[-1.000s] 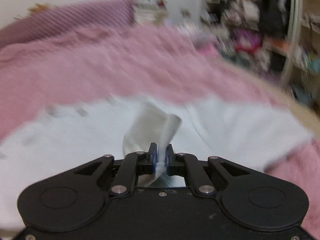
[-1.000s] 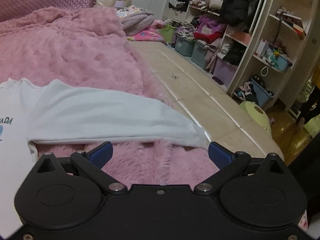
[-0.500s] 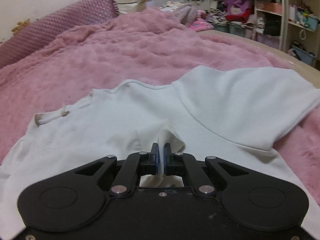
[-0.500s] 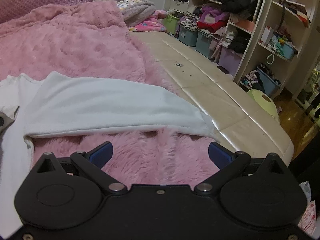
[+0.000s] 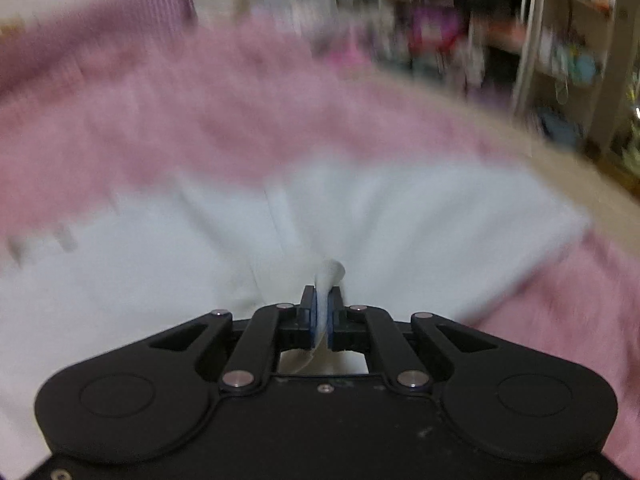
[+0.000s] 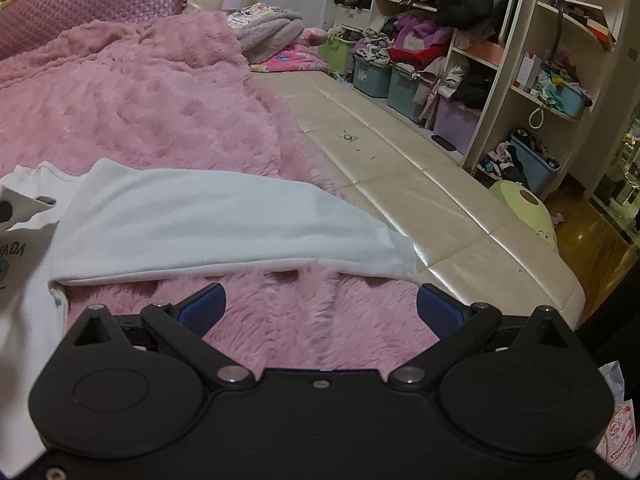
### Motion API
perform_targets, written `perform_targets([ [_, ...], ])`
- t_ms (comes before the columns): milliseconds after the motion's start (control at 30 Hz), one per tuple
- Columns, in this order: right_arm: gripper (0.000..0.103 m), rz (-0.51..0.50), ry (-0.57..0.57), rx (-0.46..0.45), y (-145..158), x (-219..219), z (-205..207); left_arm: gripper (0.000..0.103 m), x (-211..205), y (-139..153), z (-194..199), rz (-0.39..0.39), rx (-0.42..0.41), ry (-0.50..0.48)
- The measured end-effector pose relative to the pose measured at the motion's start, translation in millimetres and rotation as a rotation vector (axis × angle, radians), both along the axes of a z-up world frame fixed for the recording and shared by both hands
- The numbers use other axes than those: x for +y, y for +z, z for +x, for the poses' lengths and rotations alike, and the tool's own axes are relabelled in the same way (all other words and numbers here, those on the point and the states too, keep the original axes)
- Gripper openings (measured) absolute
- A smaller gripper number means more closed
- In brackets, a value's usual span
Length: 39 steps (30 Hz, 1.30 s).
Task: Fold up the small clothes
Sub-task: 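Lift the sleeve cuff with the left gripper and fold it across the body, then open the left gripper while the right gripper grasps the other sleeve cuff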
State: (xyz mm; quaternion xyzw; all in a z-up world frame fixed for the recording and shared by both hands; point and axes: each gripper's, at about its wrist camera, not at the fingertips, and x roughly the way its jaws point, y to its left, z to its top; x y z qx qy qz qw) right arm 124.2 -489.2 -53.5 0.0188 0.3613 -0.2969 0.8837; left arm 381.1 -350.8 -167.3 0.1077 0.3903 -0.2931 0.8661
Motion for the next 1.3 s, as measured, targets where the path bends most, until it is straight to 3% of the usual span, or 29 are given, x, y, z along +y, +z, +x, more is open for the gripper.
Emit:
perform_targets([
  [33, 0.100, 0.001, -0.002, 0.001, -0.3, -0.7, 0.6, 0.007, -3.0, -17.0, 4.3, 0.022, 0.059, -0.012],
  [100, 0.100, 0.006, -0.001, 0.009, -3.0, -1.2, 2.7, 0.008, -3.8, -25.4, -2.8, 0.036, 0.007, -0.057],
  [133, 0.100, 0.008, 0.000, 0.014, -4.4, -0.8, 3.9, 0.019, -3.5, -19.2, -3.2, 0.028, 0.004, -0.071],
  [167, 0.100, 0.009, 0.002, 0.022, -5.5, 0.1, 5.4, 0.046, -0.6, -9.6, -1.0, -0.015, 0.019, -0.075],
  [200, 0.100, 0.008, 0.008, 0.028, -6.0, 1.4, 6.1, 0.055, 3.6, -0.2, 0.0, -0.057, 0.014, -0.060],
  [300, 0.100, -0.012, 0.025, 0.033, -4.4, 4.0, 6.9, 0.063, 14.8, 29.7, -4.3, -0.207, -0.098, 0.025],
  [333, 0.100, -0.017, 0.022, 0.035, -3.7, 3.1, 7.6, 0.068, 13.7, 27.3, -2.7, -0.247, -0.069, 0.034],
  [367, 0.100, -0.015, 0.015, 0.033, -2.4, 1.3, 8.5, 0.069, 7.5, 18.3, 1.8, -0.248, 0.014, 0.013],
  [400, 0.100, -0.010, 0.010, 0.027, -1.4, 0.0, 9.0, 0.069, -7.3, -2.0, 10.1, -0.201, 0.152, -0.043],
  [433, 0.100, -0.004, 0.006, 0.018, -0.5, -1.5, 8.9, 0.069, -18.6, -19.7, 9.2, -0.140, 0.191, -0.072],
  [500, 0.100, 0.003, 0.000, 0.013, 0.0, -3.4, 10.3, 0.070, -36.4, -31.3, -13.1, -0.016, 0.024, -0.138],
  [533, 0.100, 0.002, -0.001, 0.014, -0.5, -3.2, 11.0, 0.069, -40.4, -28.5, -20.4, 0.007, -0.017, -0.149],
  [667, 0.100, -0.006, -0.004, 0.027, -4.7, -7.2, 8.9, 0.070, -23.2, 6.6, -37.6, -0.059, -0.051, -0.154],
  [767, 0.100, -0.027, -0.019, 0.026, -8.4, -18.1, 6.1, 0.070, 15.0, 37.7, -66.6, -0.039, -0.160, -0.115],
  [867, 0.100, 0.085, -0.049, -0.039, -14.7, -51.1, -0.3, 0.070, 70.8, 67.1, -88.6, 0.003, -0.233, -0.020],
  [1000, 0.100, 0.153, -0.177, -0.138, -29.1, -109.9, -10.0, 0.070, 159.8, 89.7, -117.4, 0.033, -0.223, 0.138],
  [1133, 0.092, 0.436, -0.275, -0.246, -54.5, -177.4, -16.4, 0.070, 247.9, 98.6, -164.9, 0.114, -0.233, 0.304],
  [1233, 0.091, 0.559, -0.351, -0.270, -76.4, -206.7, -7.6, 0.070, 296.0, 95.1, -187.5, 0.129, -0.180, 0.435],
  [1300, 0.085, 0.648, -0.418, -0.287, -93.8, -217.4, -0.5, 0.070, 312.5, 84.8, -193.4, 0.136, -0.154, 0.491],
])
